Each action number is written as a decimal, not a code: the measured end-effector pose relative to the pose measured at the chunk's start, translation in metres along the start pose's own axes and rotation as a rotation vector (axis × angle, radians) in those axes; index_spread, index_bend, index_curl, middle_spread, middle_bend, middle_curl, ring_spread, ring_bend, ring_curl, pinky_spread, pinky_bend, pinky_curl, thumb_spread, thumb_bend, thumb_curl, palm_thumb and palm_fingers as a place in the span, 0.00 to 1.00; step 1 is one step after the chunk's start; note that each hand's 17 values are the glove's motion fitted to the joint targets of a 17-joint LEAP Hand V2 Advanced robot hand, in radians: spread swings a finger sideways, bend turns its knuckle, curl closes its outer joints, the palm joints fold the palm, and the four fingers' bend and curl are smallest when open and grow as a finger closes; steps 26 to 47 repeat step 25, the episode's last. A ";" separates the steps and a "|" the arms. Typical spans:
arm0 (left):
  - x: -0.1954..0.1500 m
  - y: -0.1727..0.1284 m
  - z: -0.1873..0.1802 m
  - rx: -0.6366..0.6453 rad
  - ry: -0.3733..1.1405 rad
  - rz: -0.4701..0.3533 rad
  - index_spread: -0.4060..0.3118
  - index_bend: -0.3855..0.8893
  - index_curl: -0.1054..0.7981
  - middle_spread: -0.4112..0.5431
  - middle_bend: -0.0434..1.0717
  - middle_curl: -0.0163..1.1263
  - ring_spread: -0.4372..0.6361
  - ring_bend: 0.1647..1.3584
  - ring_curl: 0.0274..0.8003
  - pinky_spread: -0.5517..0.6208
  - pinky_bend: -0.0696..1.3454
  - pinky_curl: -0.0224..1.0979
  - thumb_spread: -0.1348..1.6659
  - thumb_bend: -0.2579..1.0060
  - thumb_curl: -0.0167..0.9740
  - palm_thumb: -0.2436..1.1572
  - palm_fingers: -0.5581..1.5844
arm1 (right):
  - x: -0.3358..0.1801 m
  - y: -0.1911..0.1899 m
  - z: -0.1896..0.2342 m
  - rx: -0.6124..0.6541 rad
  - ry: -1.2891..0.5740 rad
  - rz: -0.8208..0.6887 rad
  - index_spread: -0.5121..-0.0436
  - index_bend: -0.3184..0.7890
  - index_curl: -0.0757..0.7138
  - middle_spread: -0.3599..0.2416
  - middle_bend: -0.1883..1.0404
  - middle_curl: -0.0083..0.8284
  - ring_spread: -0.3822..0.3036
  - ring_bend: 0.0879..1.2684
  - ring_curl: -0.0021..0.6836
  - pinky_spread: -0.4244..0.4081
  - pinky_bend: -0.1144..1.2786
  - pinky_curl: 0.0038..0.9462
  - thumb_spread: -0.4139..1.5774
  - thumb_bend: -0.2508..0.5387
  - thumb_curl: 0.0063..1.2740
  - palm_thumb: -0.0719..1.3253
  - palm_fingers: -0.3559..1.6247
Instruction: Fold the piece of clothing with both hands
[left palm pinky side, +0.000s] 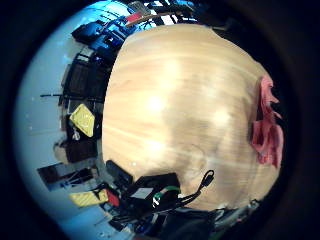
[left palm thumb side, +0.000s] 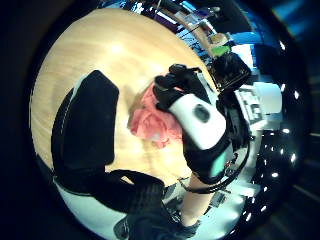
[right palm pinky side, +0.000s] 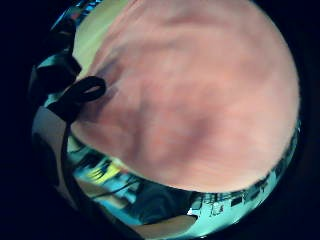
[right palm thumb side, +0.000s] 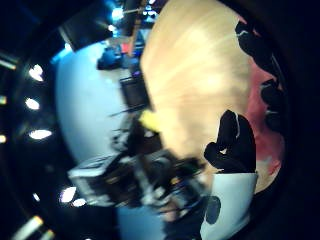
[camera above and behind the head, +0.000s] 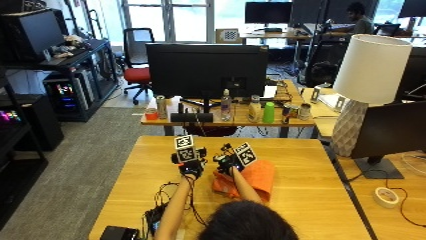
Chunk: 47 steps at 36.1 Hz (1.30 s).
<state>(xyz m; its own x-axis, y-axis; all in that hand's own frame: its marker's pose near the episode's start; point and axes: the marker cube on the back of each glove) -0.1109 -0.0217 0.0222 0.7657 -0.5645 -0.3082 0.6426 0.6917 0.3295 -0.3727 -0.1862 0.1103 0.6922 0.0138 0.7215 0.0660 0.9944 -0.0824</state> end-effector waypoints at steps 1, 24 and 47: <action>-0.001 -0.001 -0.003 0.026 0.001 -0.013 0.54 0.43 0.49 0.64 0.19 0.25 0.66 0.39 0.35 0.82 0.33 0.33 0.86 0.22 0.27 0.40 0.35 | -0.004 0.006 -0.004 -0.028 -0.083 -0.028 0.57 0.32 0.33 0.49 0.26 0.52 0.29 0.47 0.66 0.21 0.66 0.46 0.52 0.31 0.50 0.78 0.62; 0.043 0.010 -0.043 0.056 -0.135 0.099 0.52 0.43 0.51 0.59 0.18 0.26 0.60 0.37 0.36 0.78 0.30 0.33 0.84 0.19 0.22 0.30 0.39 | 0.034 0.042 -0.236 0.326 0.050 -0.080 0.60 0.41 0.38 0.58 0.33 0.51 0.46 0.36 0.57 0.60 0.49 0.36 0.79 0.30 0.44 0.71 0.55; 0.044 0.009 -0.043 0.056 -0.133 0.105 0.52 0.43 0.51 0.59 0.18 0.26 0.60 0.37 0.35 0.78 0.30 0.33 0.84 0.19 0.22 0.29 0.39 | 0.036 0.041 -0.238 0.327 0.051 -0.075 0.60 0.40 0.38 0.58 0.33 0.51 0.47 0.36 0.57 0.61 0.49 0.36 0.80 0.30 0.44 0.70 0.55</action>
